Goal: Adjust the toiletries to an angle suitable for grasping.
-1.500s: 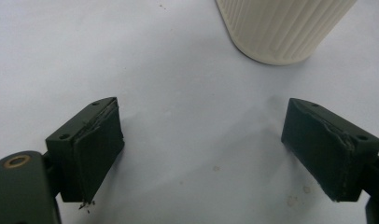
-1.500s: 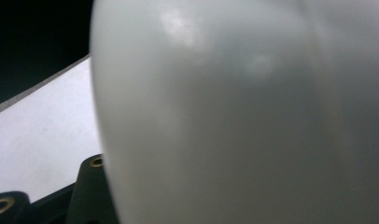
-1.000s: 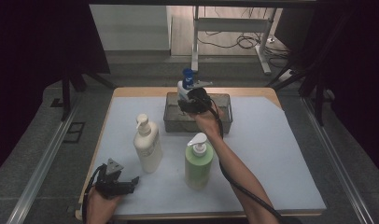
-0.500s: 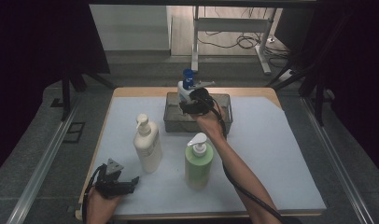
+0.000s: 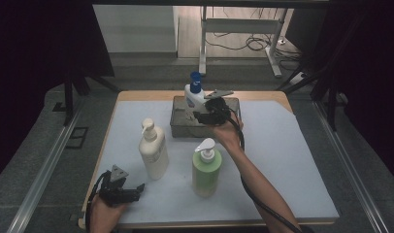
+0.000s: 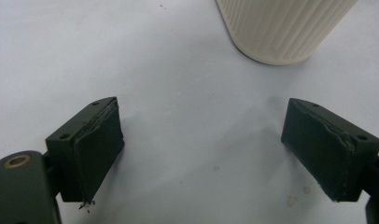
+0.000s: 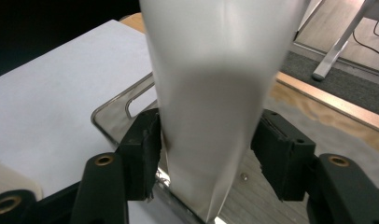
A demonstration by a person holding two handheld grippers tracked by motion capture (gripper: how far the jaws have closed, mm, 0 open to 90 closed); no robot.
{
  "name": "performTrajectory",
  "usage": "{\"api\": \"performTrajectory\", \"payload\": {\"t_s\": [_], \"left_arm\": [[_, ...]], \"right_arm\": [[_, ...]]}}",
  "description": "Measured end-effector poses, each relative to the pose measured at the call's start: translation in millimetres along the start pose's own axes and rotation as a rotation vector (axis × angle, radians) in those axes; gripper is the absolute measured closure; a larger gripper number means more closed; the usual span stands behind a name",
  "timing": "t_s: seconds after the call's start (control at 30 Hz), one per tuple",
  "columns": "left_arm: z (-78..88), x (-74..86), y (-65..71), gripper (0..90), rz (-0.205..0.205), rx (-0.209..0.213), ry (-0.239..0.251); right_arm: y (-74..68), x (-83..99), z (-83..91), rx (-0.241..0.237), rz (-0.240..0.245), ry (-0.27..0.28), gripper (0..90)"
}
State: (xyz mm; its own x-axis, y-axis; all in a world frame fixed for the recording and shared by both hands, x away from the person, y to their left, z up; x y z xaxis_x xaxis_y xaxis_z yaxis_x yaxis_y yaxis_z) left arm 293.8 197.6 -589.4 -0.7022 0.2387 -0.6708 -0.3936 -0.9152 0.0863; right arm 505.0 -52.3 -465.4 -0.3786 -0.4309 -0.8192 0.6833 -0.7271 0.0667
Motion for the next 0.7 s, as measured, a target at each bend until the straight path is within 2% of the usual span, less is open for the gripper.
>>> {"api": "performTrajectory", "payload": {"t_s": [0.27,0.4,0.5,0.63,0.7], "left_arm": [[0.0,0.0,-0.1,12.2,0.001,-0.001,0.001],[0.2,0.1,0.0,12.2,0.0,0.0,-0.001],[0.2,0.2,0.0,12.2,-0.001,0.0,-0.001],[0.2,0.1,0.0,12.2,0.0,0.0,-0.001],[0.2,0.2,0.0,12.2,-0.001,-0.001,-0.001]], "right_arm": [[0.1,12.5,12.9,-0.028,0.001,0.002,54.0],[1.7,19.9,15.8,-0.018,0.012,-0.021,61.6],[3.5,23.5,16.6,-0.024,-0.003,-0.022,64.9],[7.1,26.1,16.6,-0.012,-0.013,-0.024,69.7],[9.1,27.0,16.1,0.011,-0.008,-0.028,72.4]]}}
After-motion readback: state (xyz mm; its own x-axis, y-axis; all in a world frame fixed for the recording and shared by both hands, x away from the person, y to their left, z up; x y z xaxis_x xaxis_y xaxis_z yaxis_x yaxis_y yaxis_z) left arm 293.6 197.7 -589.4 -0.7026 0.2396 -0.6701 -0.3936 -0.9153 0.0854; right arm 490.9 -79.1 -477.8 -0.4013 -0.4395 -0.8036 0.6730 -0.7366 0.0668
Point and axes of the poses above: each handheld gripper's, and its own axes: z roughly backward along the jaws, x roughly out of its underside, y roughly to its right, the point moved 9 cm from there along -z, roughly forward along the jaws, and after that the axes turned 5 degrees about z, right-handed, at the moved point
